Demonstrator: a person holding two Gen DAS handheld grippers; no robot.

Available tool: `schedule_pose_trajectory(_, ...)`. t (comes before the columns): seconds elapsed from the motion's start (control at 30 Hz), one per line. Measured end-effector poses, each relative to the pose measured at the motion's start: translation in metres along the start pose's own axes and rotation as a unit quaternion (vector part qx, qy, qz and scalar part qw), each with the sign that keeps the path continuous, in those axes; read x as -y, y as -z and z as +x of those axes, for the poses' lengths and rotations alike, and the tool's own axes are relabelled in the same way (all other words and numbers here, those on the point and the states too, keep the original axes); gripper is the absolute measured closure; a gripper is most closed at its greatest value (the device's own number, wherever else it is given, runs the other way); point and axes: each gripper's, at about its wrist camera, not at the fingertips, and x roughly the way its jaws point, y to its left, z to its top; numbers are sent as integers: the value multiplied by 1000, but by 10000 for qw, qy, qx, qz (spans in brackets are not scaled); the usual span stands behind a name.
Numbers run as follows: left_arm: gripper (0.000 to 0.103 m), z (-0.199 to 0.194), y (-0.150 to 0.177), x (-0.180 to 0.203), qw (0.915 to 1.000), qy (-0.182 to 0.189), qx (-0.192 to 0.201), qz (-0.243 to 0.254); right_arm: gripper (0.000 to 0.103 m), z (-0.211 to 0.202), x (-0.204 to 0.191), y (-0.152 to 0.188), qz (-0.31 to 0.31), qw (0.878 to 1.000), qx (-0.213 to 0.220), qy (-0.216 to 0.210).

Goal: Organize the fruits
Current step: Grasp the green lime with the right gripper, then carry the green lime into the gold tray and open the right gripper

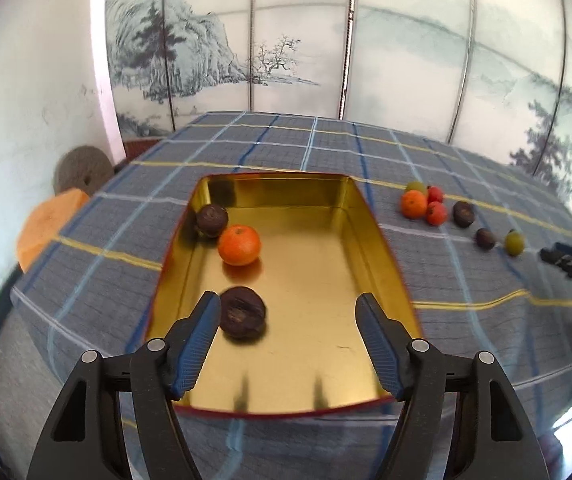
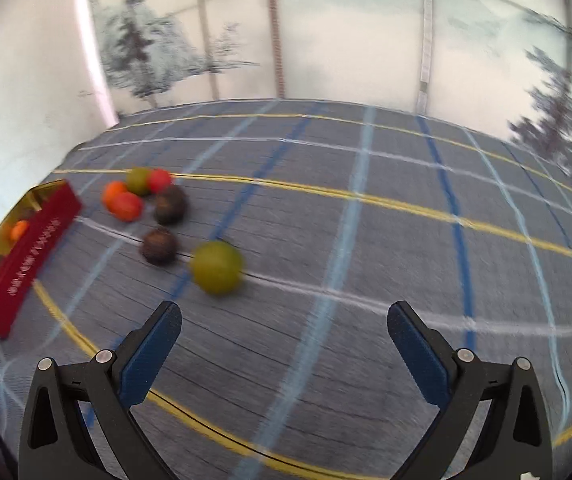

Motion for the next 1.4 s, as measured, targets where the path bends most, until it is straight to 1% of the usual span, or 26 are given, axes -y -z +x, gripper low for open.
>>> schedule_pose_trajectory(0.07,32,-5,0,1,9998,152,-34,-134,4,10,-9,-6,-229,9997,-71,-54)
schedule_pose_trajectory(0.1,32,-8,-1,2,9995,237,-80,-187,8,13,-12,-8,-285,9995,-98,-95)
schedule_pose_trajectory(0.13,32,-11,-1,4,9995,228,-130,-199,11,18,-15,-10,-347,9992,-129,-155)
schedule_pose_trajectory(0.23,32,-21,-1,12,9997,158,-162,-4,12,30,-21,-18,-527,9983,-192,-165)
schedule_pose_trajectory(0.27,30,-25,0,15,9998,152,-123,58,13,34,-23,-20,-585,9980,-210,-137)
schedule_pose_trajectory(0.3,27,-30,1,18,9998,88,-85,131,16,36,-25,-20,-628,9976,-231,-146)
schedule_pose_trajectory(0.37,10,-35,4,20,9998,-57,-79,171,29,45,-27,-22,-667,9969,-349,-221)
schedule_pose_trajectory(0.4,9,-38,5,20,9998,-138,-60,131,48,51,-28,-22,-678,9963,-480,-220)
schedule_pose_trajectory(0.43,8,-40,6,18,9998,-173,-31,80,60,56,-28,-22,-647,9956,-614,-286)
schedule_pose_trajectory(0.47,7,-43,6,15,9998,-204,6,33,68,54,-26,-21,-648,9960,-564,-231)
schedule_pose_trajectory(0.5,6,-46,7,12,9996,-277,34,-21,71,53,-26,-22,-610,9958,-618,-277)
schedule_pose_trajectory(0.53,3,-47,7,8,9994,-339,22,-66,71,50,-27,-23,-566,9959,-638,-296)
schedule_pose_trajectory(0.63,3,-48,7,-6,9982,-492,-139,-299,71,26,-42,-28,-589,9965,-391,-438)
schedule_pose_trajectory(0.67,3,-49,9,-9,9979,-522,-163,-351,71,18,-51,-31,-651,9959,-303,-545)
schedule_pose_trajectory(0.73,3,-50,11,-15,9974,-581,-189,-387,71,-1,-83,-42,-853,9926,-103,-861)
schedule_pose_trajectory(0.8,3,-53,14,-17,9974,-602,-162,-351,71,-9,-120,-55,-1030,9861,-31,-1301)
schedule_pose_trajectory(0.87,3,-58,16,-19,9976,-622,-54,-301,71,-11,-152,-65,-1167,9786,-33,-1697)
schedule_pose_trajectory(0.97,3,-66,19,-21,9978,-624,59,-219,71,-1,-214,-77,-1343,9616,-154,-2390)
schedule_pose_trajectory(1.0,3,-67,19,-22,9975,-665,84,-219,71,3,-232,-76,-1434,9582,-196,-2469)
schedule_pose_trajectory(1.07,3,-71,19,-25,9970,-703,178,-257,71,13,-260,-77,-1627,9538,-297,-2509)
schedule_pose_trajectory(1.13,3,-72,19,-29,9969,-710,202,-275,71,31,-284,-76,-1674,9486,-509,-2636)
schedule_pose_trajectory(1.2,3,-71,19,-32,9966,-743,186,-303,71,46,-300,-74,-1743,9480,-702,-2569)
schedule_pose_trajectory(1.3,3,-69,21,-35,9971,-685,81,-322,70,61,-315,-69,-1825,9471,-931,-2472)
schedule_pose_trajectory(1.4,3,-66,23,-35,9964,-813,-7,-232,70,75,-326,-67,-1888,9480,-1099,-2316)
